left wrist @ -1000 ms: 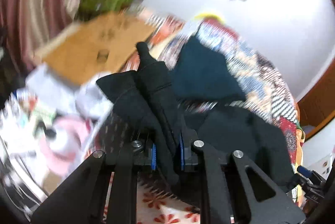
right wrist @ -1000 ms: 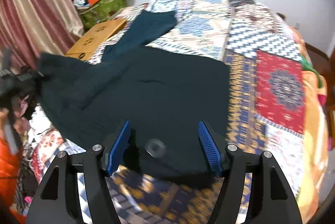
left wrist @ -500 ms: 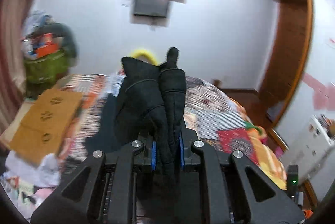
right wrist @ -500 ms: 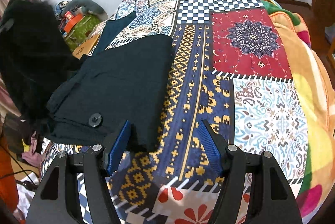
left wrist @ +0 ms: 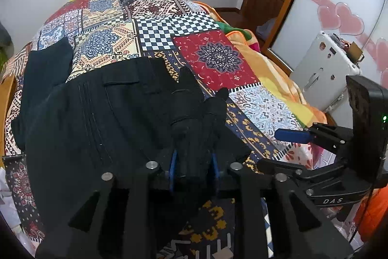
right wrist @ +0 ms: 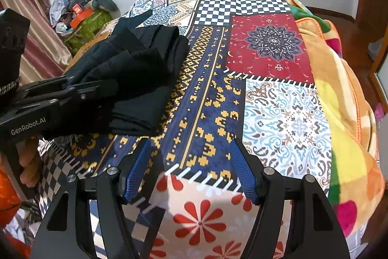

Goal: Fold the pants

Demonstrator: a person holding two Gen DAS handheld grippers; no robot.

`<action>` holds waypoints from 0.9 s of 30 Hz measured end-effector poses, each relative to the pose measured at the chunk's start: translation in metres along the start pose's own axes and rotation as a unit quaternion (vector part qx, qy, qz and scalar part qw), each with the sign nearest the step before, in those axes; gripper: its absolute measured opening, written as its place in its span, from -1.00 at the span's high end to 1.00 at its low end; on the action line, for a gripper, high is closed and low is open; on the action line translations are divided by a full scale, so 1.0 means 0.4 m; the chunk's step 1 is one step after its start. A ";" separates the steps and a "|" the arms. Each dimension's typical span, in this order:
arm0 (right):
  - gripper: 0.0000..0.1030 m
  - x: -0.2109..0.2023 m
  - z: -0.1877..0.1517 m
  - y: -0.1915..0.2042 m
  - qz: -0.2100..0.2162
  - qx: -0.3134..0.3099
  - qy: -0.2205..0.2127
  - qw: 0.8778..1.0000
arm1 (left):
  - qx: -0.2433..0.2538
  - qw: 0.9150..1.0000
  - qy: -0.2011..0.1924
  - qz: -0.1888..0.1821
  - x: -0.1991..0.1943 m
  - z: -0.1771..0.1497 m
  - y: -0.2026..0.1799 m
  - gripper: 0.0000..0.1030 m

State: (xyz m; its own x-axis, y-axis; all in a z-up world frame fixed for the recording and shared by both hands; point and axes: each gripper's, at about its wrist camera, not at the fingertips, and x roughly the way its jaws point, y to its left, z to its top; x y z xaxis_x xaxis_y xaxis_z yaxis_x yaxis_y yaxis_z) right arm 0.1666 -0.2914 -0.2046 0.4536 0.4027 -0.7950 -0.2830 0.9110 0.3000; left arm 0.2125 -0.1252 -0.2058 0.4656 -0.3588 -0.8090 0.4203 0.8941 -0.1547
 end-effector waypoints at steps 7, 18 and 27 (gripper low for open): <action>-0.26 -0.056 0.053 0.015 0.013 0.001 -0.049 0.999 | -0.007 0.999 -0.031 -0.011 -0.114 0.034 0.019 -0.63; -0.37 -0.047 0.112 0.114 0.040 -0.014 -0.071 0.997 | -0.003 0.979 -0.028 0.200 -0.095 0.152 0.322 -0.79; -0.37 0.055 0.130 0.123 0.042 0.011 -0.027 0.999 | -0.038 0.965 0.079 0.246 0.120 0.119 0.529 -0.83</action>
State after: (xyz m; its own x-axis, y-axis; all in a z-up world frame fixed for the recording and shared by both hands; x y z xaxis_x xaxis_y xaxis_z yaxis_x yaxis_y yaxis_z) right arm 0.2067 -0.2329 -0.1801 0.4738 0.4822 -0.7369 -0.3038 0.8749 0.3772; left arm 0.3609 0.0340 -0.2502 0.4677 0.1542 -0.8703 0.1165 0.9653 0.2336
